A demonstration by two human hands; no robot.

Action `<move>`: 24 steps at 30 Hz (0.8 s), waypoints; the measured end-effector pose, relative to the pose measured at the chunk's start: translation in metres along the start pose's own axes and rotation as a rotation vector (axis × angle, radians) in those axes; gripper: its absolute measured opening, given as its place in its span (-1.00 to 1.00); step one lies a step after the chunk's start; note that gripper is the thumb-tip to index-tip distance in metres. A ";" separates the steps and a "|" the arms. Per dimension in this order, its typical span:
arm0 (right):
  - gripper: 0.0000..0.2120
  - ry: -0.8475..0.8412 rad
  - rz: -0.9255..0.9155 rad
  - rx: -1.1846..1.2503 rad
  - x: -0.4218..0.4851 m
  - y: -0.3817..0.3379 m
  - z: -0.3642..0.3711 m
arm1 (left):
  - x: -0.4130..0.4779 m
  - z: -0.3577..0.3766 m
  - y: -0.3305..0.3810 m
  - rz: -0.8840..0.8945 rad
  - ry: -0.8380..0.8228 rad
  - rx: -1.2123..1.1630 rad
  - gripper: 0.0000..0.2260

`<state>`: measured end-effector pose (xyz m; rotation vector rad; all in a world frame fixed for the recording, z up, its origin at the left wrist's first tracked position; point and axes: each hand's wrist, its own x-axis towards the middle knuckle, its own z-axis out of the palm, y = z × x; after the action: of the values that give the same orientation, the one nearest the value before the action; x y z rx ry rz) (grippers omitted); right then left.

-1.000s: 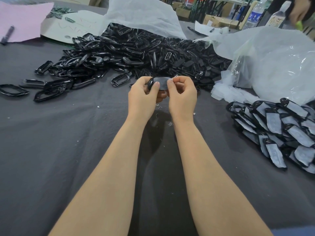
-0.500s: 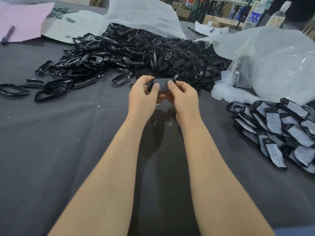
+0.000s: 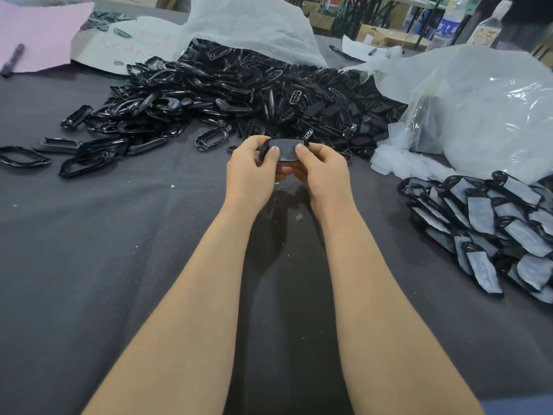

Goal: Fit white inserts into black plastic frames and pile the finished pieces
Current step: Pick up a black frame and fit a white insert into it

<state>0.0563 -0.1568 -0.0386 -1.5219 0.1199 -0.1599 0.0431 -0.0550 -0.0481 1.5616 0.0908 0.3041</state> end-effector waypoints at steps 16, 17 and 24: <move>-0.94 0.078 -0.199 -0.328 -0.001 0.001 0.003 | -0.001 -0.001 0.001 -0.018 0.013 -0.018 -0.93; -0.94 0.089 -0.204 -0.337 -0.001 0.001 0.004 | -0.001 -0.001 0.002 -0.010 0.004 -0.017 -0.93; -0.89 -0.006 -0.157 -0.258 -0.002 0.003 0.001 | -0.002 -0.001 0.001 -0.011 0.014 0.021 -0.87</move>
<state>0.0547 -0.1553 -0.0414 -1.7893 0.0163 -0.2730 0.0411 -0.0547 -0.0474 1.5796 0.1135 0.3062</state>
